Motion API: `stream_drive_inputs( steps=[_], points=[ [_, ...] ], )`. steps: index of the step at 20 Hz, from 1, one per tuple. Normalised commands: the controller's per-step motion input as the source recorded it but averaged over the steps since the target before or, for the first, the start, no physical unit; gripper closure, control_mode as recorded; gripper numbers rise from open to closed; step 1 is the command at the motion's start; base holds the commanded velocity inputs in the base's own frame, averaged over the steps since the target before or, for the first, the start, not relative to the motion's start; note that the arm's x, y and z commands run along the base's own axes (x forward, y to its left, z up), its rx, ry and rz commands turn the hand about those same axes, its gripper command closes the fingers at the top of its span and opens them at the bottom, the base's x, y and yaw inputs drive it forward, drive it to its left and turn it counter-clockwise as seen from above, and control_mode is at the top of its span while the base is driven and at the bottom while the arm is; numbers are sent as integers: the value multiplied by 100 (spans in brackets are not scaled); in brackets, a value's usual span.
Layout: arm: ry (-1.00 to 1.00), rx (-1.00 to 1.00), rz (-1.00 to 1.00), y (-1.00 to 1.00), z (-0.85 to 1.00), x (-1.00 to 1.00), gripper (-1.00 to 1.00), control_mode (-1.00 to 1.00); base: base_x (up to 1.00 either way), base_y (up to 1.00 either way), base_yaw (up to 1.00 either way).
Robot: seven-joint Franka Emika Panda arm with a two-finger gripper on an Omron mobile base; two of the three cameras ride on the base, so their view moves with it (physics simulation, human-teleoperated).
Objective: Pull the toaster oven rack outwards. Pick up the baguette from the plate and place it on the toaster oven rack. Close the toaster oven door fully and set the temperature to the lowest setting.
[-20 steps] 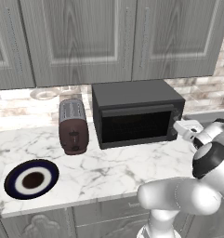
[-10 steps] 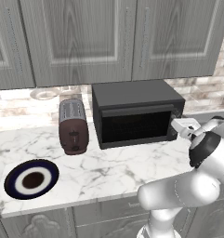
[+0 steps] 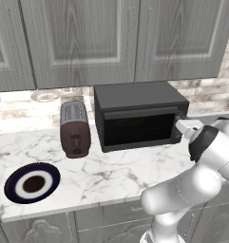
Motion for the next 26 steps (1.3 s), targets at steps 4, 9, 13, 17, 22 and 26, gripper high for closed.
stream_drive_inputs(
  steps=[4, 9, 13, 17, 22, 26],
  points=[
    [0, 0, 0, 0, -6, 20, -100, -100, 0, 0, 0],
    [0, 0, 0, 0, -3, 19, 100, -100, 0, 0, 0],
    [-3, -1, 0, 4, 0, 14, 100, -100, 0, 0, 0],
    [-12, -7, 0, 15, 0, 4, 100, -100, 0, 0, 0],
    [-20, -16, 0, 14, 0, 0, 100, -100, 0, 0, 0],
    [-21, -17, 0, 6, 0, 3, 100, -100, 0, 0, 0]
  ],
)
